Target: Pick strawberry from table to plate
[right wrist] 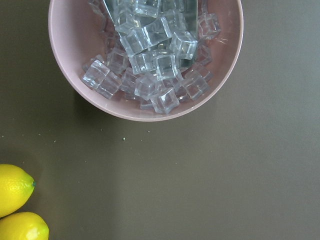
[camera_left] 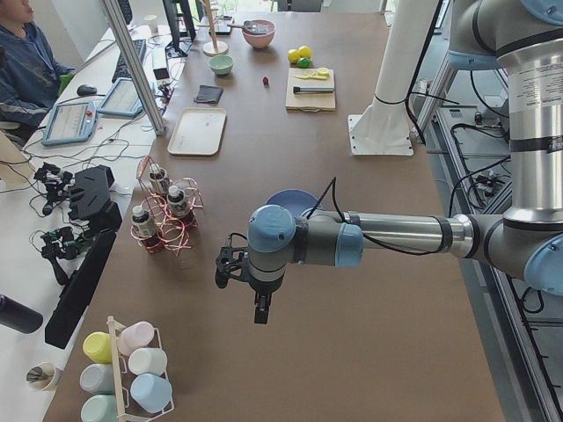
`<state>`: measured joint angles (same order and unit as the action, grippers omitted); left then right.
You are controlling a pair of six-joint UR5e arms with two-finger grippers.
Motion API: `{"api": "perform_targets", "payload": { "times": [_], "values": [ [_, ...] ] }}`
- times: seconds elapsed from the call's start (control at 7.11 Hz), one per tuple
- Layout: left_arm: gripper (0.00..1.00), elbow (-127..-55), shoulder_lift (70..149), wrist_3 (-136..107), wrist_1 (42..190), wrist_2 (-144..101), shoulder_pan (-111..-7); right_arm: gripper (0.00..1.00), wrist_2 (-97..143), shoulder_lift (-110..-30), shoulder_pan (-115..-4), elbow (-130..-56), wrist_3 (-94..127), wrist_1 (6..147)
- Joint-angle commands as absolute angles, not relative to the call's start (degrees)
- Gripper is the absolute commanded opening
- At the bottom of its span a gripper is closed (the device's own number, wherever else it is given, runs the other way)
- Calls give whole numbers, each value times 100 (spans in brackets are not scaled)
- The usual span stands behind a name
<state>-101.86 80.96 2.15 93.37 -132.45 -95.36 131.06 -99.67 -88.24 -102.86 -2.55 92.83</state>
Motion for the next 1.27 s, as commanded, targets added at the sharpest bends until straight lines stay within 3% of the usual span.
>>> {"api": "perform_targets", "payload": {
  "times": [0.0,0.56,0.7,1.13],
  "values": [
    [98,-10178,8156,220,9632,-12999,-9536,100,13113,-9967,-8824,-10274,-255,9290],
    [98,-10028,8262,246,10150,-14602,-9519,100,13113,-9949,-8824,-10309,-272,9281],
    [98,-9941,8192,176,10882,-14729,-9484,100,13122,-9923,-8824,-10336,-264,9273],
    [98,-9897,8201,-812,11642,-14652,-8501,100,13228,-9905,-8755,-10424,259,8352]
  ]
}}
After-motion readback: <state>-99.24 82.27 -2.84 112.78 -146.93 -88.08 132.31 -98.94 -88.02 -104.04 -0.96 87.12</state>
